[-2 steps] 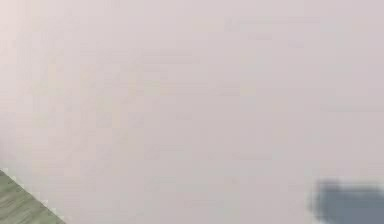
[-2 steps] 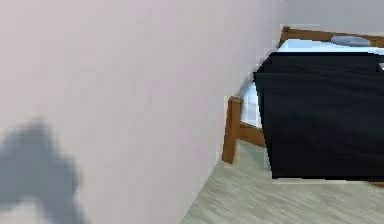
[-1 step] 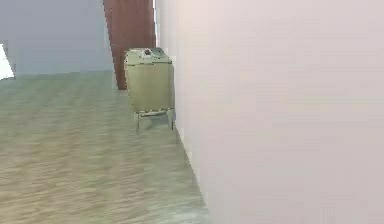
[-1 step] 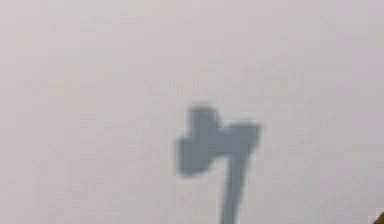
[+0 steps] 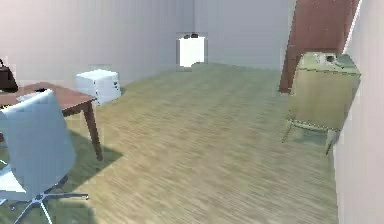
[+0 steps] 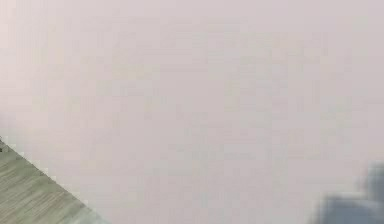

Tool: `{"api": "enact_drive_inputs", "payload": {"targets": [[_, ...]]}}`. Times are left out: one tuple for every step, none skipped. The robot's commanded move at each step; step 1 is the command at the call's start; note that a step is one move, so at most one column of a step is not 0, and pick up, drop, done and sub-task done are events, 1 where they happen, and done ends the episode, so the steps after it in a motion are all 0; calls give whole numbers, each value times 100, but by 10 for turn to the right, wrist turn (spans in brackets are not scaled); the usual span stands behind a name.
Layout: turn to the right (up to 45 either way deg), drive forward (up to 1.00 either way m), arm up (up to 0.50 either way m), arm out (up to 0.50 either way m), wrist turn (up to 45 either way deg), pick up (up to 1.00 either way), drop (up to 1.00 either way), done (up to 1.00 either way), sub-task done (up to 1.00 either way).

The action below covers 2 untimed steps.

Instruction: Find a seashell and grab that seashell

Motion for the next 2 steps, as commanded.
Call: {"api": "enact_drive_inputs", "payload": {"targets": [[-450, 0, 0, 0, 0, 0, 0, 0, 0], [-120, 0, 0, 0, 0, 0, 0, 0, 0]]}}
